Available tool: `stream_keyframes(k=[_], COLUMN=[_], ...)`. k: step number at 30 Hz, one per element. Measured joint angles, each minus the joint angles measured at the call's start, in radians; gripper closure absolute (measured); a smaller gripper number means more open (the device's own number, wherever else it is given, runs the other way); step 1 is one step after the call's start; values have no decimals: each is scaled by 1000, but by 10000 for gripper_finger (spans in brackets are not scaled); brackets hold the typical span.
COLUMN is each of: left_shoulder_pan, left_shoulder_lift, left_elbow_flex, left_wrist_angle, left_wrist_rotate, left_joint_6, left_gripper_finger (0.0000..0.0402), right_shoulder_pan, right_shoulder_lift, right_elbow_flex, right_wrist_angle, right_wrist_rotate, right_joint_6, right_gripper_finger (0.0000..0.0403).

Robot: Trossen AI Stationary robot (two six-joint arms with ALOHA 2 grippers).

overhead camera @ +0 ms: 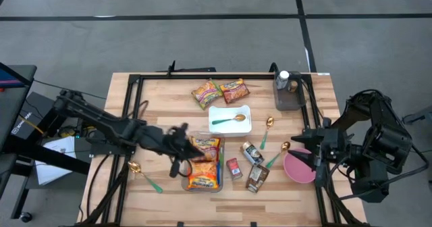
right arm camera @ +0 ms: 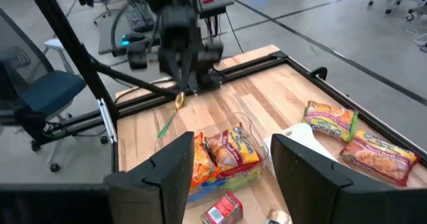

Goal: Pick & Place Food Item
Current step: Put the green spoon into the white bin

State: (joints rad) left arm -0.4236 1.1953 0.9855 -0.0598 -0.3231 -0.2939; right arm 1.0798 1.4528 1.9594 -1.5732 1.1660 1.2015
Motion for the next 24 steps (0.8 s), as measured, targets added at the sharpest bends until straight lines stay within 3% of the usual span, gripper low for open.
stream_keyframes(k=[3,6,19,24], left_shoulder_pan=[-44,-76,-102,-98], left_shoulder_lift=[-43,-64,-63,-63], left_elbow_flex=[0,0,0,0], left_wrist_angle=[-5,-6,-11,-15], left_wrist_rotate=[-205,-302,-311,-324], left_joint_6=[2,18,50,77], left_gripper_finger=[401,401,401,401], right_shoulder_pan=[0,0,-6,-94], right_shoulder_lift=[0,0,0,1], right_elbow_flex=[0,0,-1,-1], right_wrist_angle=[1,2,2,2], right_wrist_rotate=[-17,-17,-15,-16], right_joint_6=[0,-4,34,97], right_gripper_finger=[210,210,210,210])
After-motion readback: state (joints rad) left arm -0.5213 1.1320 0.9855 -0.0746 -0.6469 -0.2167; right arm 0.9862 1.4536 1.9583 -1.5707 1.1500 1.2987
